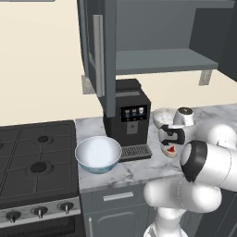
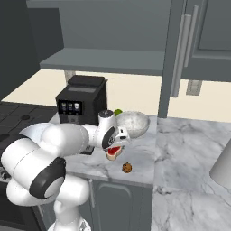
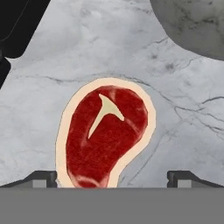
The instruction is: Pick both bowls and place them on the counter. Then place the steak in one bowl and place the cookie dough ball in the other bowl.
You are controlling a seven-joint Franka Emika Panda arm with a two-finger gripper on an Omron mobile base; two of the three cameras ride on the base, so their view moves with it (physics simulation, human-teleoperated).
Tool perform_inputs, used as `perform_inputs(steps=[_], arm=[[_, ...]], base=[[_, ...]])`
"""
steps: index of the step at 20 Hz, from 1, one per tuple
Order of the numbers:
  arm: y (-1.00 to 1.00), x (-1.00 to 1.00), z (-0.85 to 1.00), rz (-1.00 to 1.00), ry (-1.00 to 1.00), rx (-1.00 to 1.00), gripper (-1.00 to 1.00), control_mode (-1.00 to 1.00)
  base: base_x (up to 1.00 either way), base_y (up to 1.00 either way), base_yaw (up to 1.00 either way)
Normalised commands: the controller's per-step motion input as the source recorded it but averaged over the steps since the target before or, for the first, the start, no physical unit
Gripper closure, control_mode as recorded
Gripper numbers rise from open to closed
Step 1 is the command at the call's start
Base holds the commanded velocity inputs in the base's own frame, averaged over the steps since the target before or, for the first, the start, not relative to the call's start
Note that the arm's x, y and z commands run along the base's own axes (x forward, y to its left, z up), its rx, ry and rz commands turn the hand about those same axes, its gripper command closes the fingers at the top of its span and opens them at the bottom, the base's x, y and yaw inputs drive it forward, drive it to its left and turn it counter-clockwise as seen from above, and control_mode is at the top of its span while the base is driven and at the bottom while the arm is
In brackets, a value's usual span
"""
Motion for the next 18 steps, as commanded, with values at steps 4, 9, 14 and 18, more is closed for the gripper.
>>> perform_inputs(steps=[4,9,14,18], arm=[[-0.07,0.03,-0.07,0.05,0.04,0.00,-1.00,-1.00],[-0.02,0.05,-0.14,0.03,0.01,0.00,-1.00,-1.00],[0.00,0.10,-0.06,0.01,0.00,0.01,-1.00,-1.00],[0.04,0.01,0.00,0.00,0.00,0.07,-1.00,-1.00]], base=[[0.00,0.00,0.00],[0.00,0.00,0.00],[0.00,0.00,0.00],[0.00,0.00,0.00]])
